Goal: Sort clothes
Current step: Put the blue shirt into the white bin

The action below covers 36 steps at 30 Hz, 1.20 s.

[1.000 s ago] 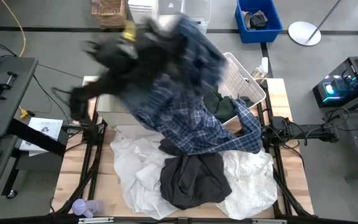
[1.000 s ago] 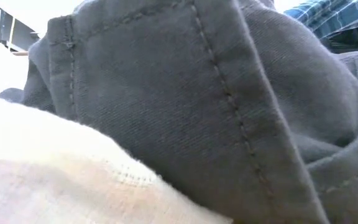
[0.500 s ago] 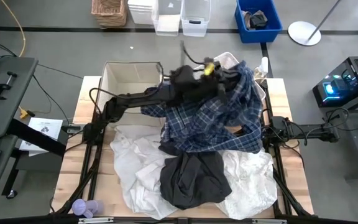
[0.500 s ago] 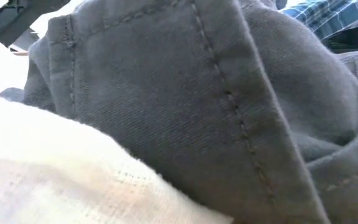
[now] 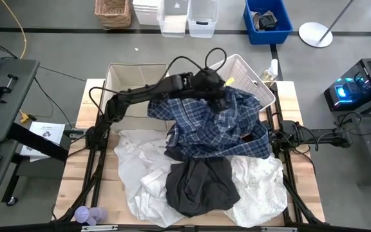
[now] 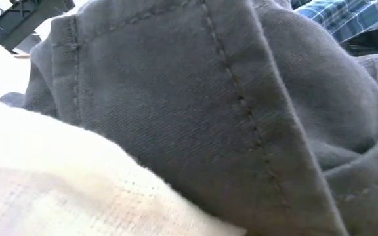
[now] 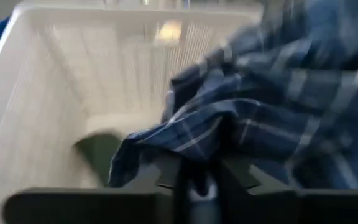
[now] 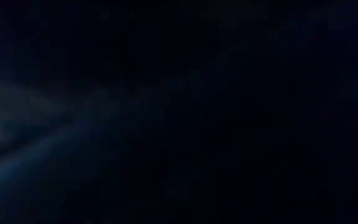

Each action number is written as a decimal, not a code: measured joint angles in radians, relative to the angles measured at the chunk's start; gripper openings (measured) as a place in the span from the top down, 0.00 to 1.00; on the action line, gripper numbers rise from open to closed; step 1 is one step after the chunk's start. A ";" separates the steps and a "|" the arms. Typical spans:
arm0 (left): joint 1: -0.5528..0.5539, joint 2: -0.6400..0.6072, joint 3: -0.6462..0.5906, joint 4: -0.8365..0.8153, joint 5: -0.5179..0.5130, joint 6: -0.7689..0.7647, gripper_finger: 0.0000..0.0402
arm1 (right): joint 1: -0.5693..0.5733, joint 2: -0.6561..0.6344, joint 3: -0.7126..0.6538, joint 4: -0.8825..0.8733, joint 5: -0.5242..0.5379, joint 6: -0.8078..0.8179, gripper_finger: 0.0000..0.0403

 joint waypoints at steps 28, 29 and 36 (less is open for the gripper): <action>-0.187 -0.401 -0.018 -0.507 -0.034 0.051 0.34 | 0.000 0.000 0.000 0.000 0.000 0.000 1.00; -0.226 -0.430 -0.035 -0.521 -0.087 0.068 0.34 | 0.000 0.000 0.000 0.000 0.000 0.000 1.00; -0.448 -0.707 -0.367 -0.519 -0.457 0.005 0.34 | 0.000 0.000 0.000 0.000 0.000 0.000 1.00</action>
